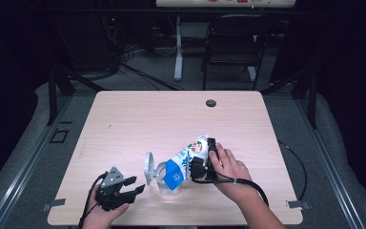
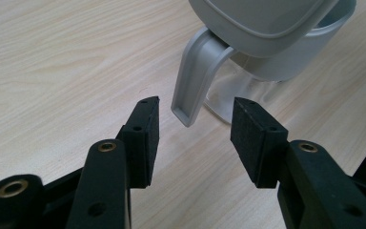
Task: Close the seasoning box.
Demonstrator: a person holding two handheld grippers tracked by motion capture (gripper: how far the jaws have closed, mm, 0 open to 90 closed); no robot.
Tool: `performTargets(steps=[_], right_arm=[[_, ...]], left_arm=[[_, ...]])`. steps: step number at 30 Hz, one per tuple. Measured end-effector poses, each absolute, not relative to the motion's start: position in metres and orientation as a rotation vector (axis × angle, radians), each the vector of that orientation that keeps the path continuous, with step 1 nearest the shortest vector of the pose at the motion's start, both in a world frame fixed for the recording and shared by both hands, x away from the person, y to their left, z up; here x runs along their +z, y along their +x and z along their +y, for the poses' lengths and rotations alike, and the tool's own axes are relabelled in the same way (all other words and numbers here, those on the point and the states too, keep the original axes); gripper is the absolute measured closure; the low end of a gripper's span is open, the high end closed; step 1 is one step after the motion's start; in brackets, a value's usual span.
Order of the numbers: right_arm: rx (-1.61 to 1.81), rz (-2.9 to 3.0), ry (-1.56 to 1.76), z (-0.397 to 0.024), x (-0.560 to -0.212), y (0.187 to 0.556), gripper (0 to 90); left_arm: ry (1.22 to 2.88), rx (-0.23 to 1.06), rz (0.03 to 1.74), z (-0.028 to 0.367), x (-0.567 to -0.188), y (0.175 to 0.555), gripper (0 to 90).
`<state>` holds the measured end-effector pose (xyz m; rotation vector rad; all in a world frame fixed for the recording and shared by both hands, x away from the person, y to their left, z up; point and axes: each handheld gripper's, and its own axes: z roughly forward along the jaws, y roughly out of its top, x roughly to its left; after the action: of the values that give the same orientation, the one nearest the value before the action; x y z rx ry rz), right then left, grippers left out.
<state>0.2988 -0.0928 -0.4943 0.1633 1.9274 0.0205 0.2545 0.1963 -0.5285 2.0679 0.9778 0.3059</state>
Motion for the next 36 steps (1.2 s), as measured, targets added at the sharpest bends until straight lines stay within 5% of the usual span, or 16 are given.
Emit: performTargets(steps=[36], right_arm=[[0.001, 1.912, 0.133, -0.0919, -0.491, 0.297, 49.7]], left_arm=[[2.073, 0.342, 0.98, 0.193, -0.5287, 0.2521, 54.0]])
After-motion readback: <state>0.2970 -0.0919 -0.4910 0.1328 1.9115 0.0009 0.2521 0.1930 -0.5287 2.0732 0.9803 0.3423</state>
